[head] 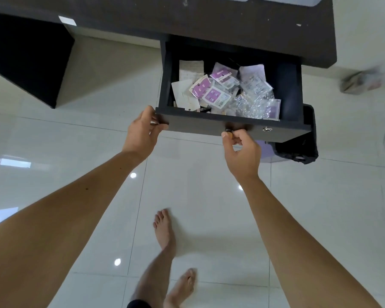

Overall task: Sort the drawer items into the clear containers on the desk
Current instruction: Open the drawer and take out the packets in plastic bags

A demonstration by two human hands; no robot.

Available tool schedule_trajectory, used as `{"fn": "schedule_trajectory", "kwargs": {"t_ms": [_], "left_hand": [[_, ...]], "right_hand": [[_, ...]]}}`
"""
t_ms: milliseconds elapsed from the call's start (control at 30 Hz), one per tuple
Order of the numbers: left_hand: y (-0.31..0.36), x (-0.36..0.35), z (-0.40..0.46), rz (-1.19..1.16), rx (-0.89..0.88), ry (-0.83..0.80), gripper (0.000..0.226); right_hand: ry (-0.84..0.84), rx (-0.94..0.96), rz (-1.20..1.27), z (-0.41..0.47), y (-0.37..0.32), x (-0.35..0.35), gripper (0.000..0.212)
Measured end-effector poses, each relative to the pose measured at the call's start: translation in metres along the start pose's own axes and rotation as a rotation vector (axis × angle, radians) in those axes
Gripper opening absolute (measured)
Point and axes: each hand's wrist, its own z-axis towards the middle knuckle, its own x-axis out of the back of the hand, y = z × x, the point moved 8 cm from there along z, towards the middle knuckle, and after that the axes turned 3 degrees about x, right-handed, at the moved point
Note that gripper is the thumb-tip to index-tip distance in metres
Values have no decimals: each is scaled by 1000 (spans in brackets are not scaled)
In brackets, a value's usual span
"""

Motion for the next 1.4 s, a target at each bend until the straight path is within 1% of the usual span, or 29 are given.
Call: {"fn": "schedule_trajectory", "kwargs": {"t_ms": [167,333,500,633,767,900,967,1033,1133,1233,1300,1400], "left_hand": [[-8,-5,-26,8,-15,-5,19],[-14,-7,-43,10,2,34,18],[-12,-6,-49,17,-27,37,22],[-12,-6,-50,9,-4,56,18],[-10,-7,-49,23,-6,40,20],[-15,-5,-51,16,28,-4,18],[-16,3,-52,14,28,-23,24],[-10,15,-51,33,14,-34,37],[7,38,-40,41,-25,-65,60],[33,51,-20,115,-116,-165,86],[57,54,-4,139,-174,-215,91],[99,42,23,151,-258,-276,89]], "right_hand": [[12,-16,-16,-29,7,6,30],[-4,-8,-18,-44,5,8,28],[-15,-32,-11,-48,8,9,28],[-12,-68,3,-50,9,7,30],[-32,-82,-13,-51,9,7,30],[-101,-81,-16,-50,5,8,23],[-174,-72,-44,-52,2,13,21],[-213,-75,-89,-53,-5,24,23],[-170,-43,-80,-40,-29,49,20],[-164,18,8,-9,-60,63,18],[-155,47,22,19,-72,65,21],[-158,61,-7,59,-72,63,28]]}}
